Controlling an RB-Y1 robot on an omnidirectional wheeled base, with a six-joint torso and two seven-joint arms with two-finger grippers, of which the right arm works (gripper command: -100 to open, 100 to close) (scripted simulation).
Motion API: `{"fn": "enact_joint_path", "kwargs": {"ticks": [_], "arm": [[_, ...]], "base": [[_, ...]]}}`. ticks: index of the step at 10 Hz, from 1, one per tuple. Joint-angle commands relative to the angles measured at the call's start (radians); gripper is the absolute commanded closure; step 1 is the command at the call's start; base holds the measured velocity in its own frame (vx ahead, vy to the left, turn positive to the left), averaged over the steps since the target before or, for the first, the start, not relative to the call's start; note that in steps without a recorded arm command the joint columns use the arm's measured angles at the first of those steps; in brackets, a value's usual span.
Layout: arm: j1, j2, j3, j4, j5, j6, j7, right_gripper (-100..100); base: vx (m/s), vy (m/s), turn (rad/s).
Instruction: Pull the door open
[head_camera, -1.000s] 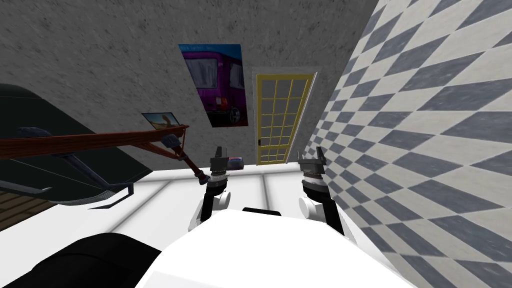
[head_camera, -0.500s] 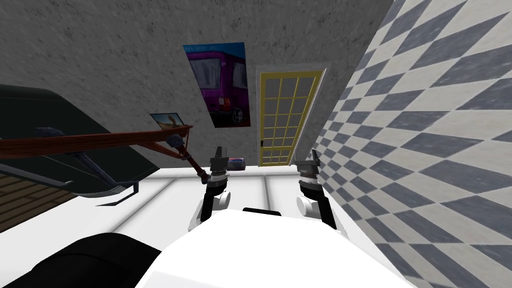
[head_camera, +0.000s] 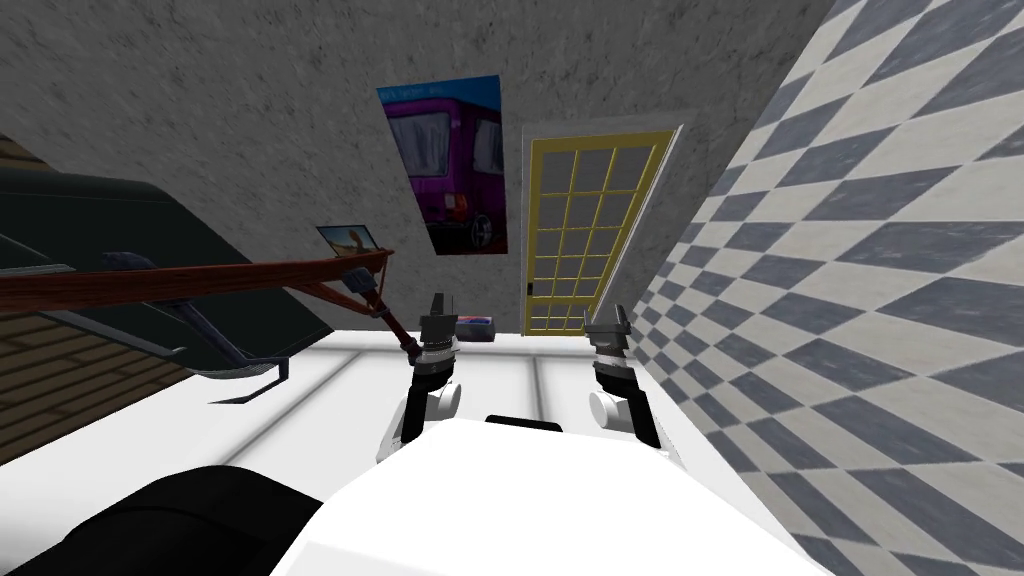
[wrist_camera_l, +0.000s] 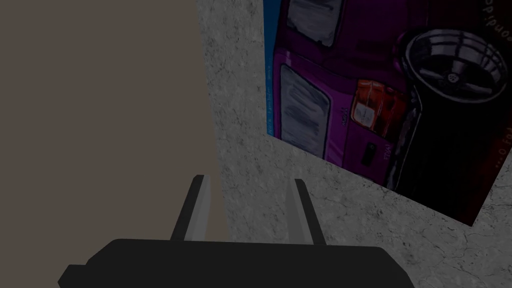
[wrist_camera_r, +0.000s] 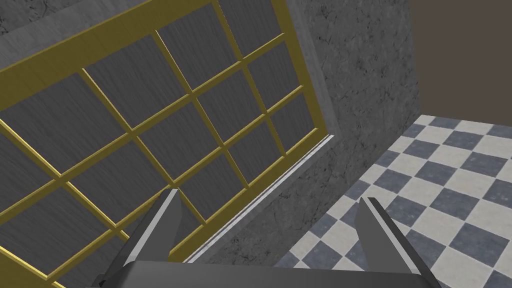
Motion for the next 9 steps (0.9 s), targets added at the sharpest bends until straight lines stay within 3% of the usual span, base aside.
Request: {"fn": "enact_joint_path", "kwargs": {"ticks": [1,9], "arm": [[-0.016,-0.003,0.003,0.047,-0.019,-0.015,-0.025,-100],[-0.084,-0.028,0.005,0.25,-0.118,-0.08,-0.148,-100]], "base": [[0.104,0.007,0.104],[0.089,0.004,0.104]]}}
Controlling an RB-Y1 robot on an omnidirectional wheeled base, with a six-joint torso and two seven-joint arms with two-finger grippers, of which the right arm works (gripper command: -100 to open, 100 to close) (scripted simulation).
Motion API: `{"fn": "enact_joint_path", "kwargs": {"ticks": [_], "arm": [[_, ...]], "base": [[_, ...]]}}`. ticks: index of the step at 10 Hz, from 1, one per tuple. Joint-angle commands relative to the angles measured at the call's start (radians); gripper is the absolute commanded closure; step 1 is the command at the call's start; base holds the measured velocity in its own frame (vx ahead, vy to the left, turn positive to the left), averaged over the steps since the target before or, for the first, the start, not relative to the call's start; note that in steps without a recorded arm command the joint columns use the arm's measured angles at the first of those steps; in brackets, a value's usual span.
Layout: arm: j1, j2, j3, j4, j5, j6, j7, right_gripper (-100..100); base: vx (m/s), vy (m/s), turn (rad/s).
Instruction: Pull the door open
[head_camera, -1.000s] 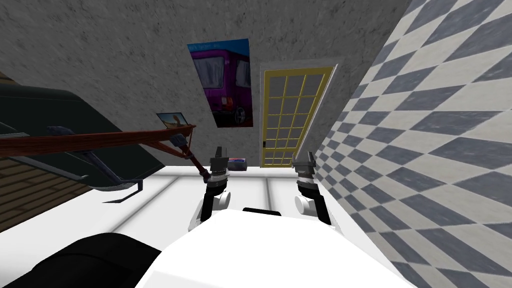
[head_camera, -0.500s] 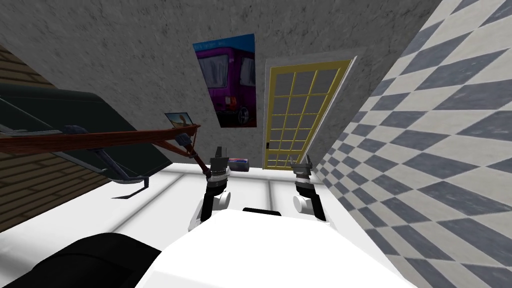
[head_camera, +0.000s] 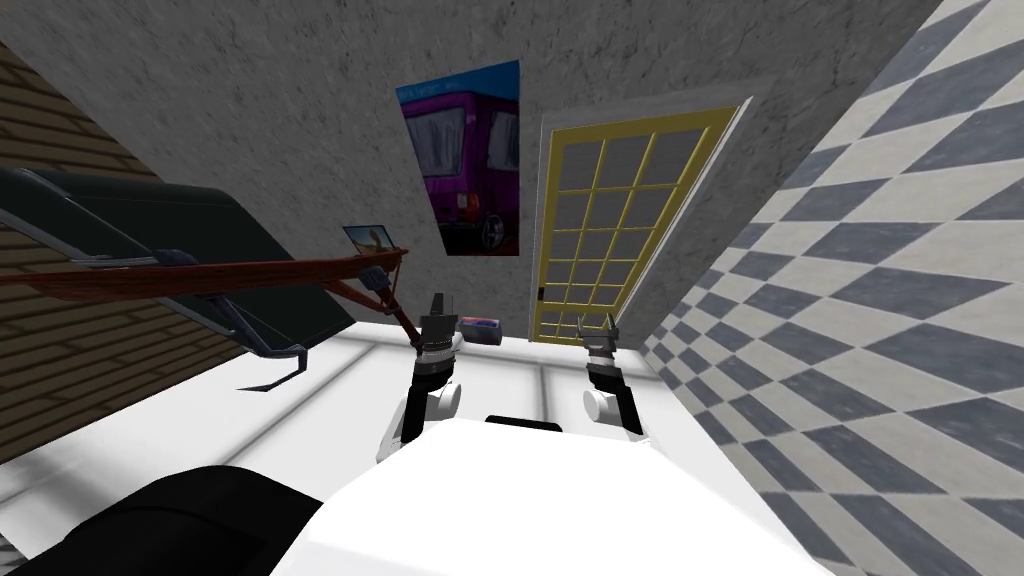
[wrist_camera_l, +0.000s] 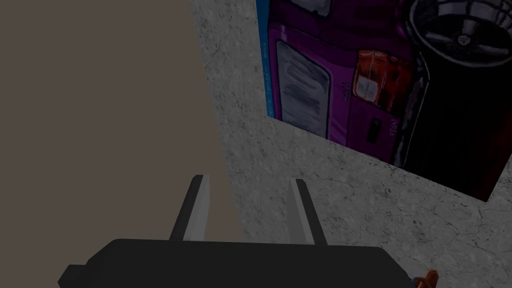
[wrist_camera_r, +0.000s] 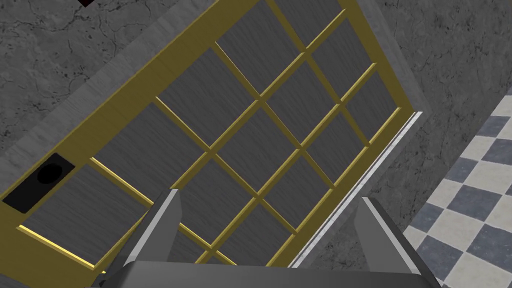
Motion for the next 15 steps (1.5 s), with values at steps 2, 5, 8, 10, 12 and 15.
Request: {"fn": "enact_joint_path", "kwargs": {"ticks": [2,5,8,10,12,15], "arm": [[-0.014,-0.007,0.001,0.058,-0.024,-0.022,-0.033,-100],[-0.045,-0.016,0.002,0.148,-0.069,-0.051,-0.089,-100],[-0.076,-0.025,0.004,0.244,-0.115,-0.081,-0.145,-100],[-0.097,-0.03,0.004,0.304,-0.145,-0.101,-0.183,-100],[-0.107,-0.032,0.005,0.345,-0.16,-0.111,-0.202,-100],[-0.128,-0.037,0.005,0.409,-0.191,-0.131,-0.239,-100]], "base": [[0.09,-0.003,0.087],[0.078,-0.004,0.118],[0.105,-0.008,0.123],[0.1,-0.008,0.133],[0.062,0.0,0.056],[0.063,-0.013,0.095]]}}
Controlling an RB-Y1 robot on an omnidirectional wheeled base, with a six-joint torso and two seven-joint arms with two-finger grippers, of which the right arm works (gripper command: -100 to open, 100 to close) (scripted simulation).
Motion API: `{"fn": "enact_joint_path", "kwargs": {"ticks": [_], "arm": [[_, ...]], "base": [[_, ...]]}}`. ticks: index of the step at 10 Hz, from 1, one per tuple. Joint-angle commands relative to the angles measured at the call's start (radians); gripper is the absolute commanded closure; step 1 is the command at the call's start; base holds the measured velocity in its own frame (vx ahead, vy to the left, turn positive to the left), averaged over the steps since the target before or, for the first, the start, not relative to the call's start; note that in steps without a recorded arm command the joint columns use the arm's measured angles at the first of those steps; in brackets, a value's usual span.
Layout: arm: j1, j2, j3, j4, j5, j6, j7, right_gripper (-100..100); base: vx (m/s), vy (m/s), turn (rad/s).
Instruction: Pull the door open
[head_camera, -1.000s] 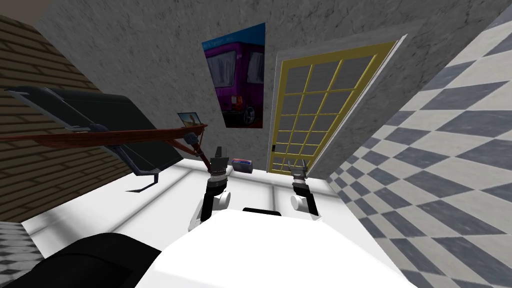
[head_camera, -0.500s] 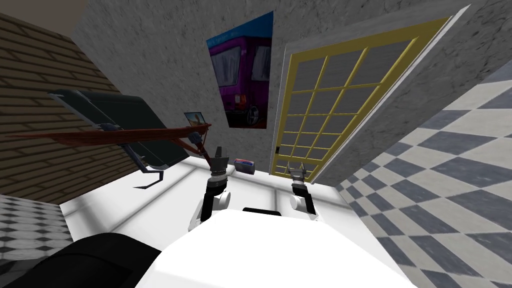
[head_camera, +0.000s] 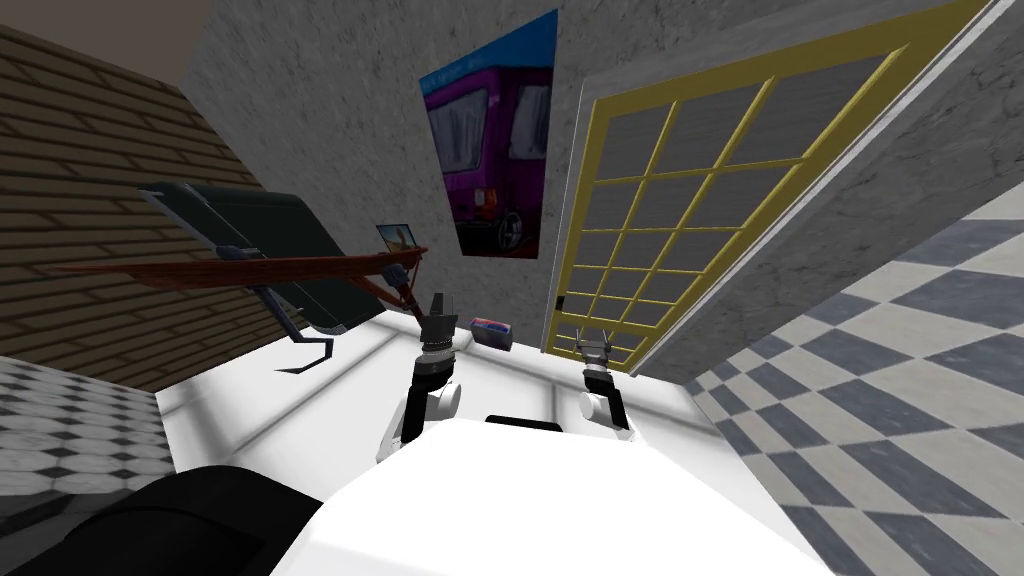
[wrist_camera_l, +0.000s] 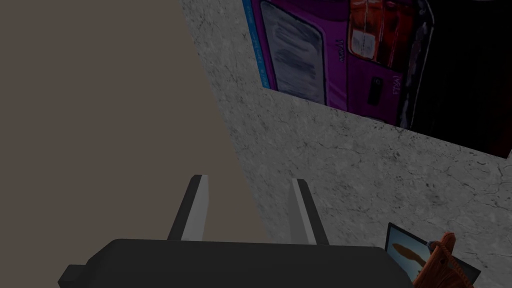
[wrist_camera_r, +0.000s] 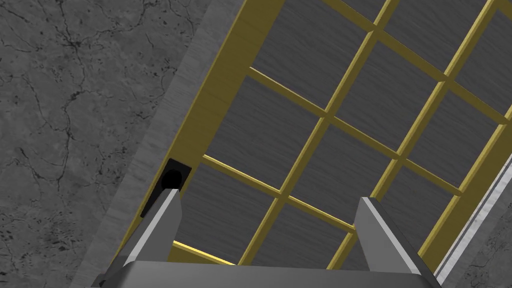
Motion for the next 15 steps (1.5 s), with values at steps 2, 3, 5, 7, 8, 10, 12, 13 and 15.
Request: {"fn": "enact_joint_path", "kwargs": {"ticks": [2,3,5,7,8,10,12,13,15], "arm": [[-0.027,-0.005,0.0,0.077,-0.038,-0.022,-0.047,-100],[-0.037,-0.007,0.0,0.107,-0.053,-0.031,-0.065,-100],[-0.058,-0.011,0.001,0.163,-0.083,-0.051,-0.102,-100],[-0.068,-0.013,0.001,0.202,-0.098,-0.06,-0.12,-100],[-0.077,-0.015,0.002,0.229,-0.111,-0.069,-0.137,-100],[-0.087,-0.016,0.002,0.261,-0.125,-0.078,-0.154,-100],[-0.106,-0.019,0.003,0.319,-0.153,-0.096,-0.189,-100],[-0.106,-0.019,0.003,0.32,-0.153,-0.096,-0.189,-100],[-0.124,-0.022,0.003,0.375,-0.18,-0.114,-0.221,-100]], "base": [[0.096,-0.013,0.119],[0.1,-0.017,0.143],[0.103,-0.027,0.112],[0.063,-0.008,0.074],[0.071,-0.013,0.131],[0.053,-0.016,0.047],[0.078,-0.027,0.129],[0.072,-0.014,0.035],[0.07,-0.022,0.084]]}}
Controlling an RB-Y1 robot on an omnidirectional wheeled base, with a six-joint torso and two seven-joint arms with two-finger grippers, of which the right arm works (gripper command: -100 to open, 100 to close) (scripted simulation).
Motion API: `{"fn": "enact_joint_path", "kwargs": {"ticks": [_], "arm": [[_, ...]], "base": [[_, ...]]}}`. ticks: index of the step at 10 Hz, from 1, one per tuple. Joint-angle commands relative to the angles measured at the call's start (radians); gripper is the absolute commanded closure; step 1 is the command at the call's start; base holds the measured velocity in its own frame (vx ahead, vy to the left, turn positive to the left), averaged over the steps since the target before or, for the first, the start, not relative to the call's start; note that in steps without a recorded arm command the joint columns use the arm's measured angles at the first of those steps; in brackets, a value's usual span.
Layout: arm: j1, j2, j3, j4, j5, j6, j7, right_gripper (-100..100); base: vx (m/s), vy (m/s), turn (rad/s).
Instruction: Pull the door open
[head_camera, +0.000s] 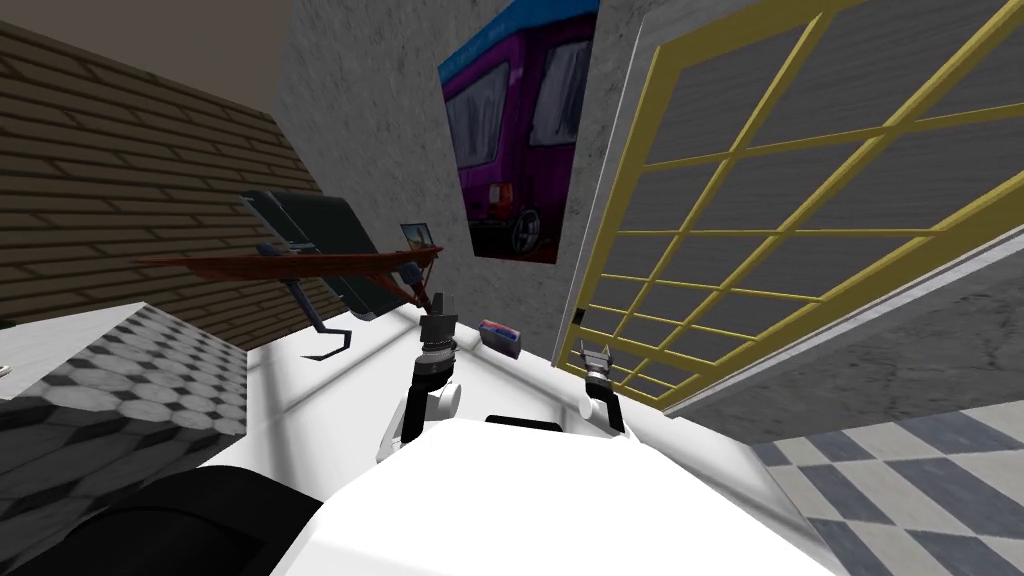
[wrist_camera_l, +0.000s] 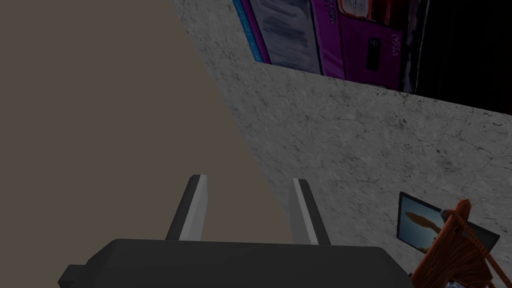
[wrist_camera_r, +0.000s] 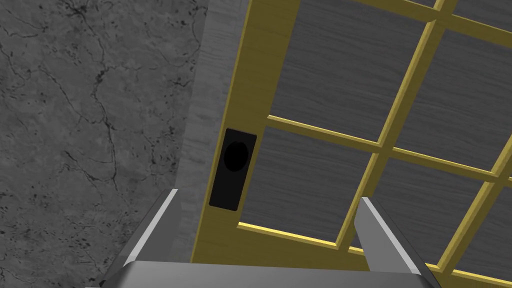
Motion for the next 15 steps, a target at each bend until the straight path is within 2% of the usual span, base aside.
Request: {"fn": "enact_joint_path", "kwargs": {"ticks": [1,5,6,10,15], "arm": [[-0.011,-0.001,0.001,0.041,-0.02,-0.014,-0.026,-100],[-0.044,-0.005,0.002,0.143,-0.068,-0.046,-0.086,-100],[-0.044,-0.005,0.002,0.143,-0.068,-0.046,-0.086,-100],[-0.074,-0.009,0.004,0.234,-0.112,-0.074,-0.14,-100],[-0.104,-0.012,0.005,0.325,-0.155,-0.102,-0.193,-100]], "base": [[0.094,-0.034,0.114],[0.088,-0.038,0.113],[0.055,-0.021,0.012],[0.065,-0.018,0.084],[0.07,-0.037,0.073]]}}
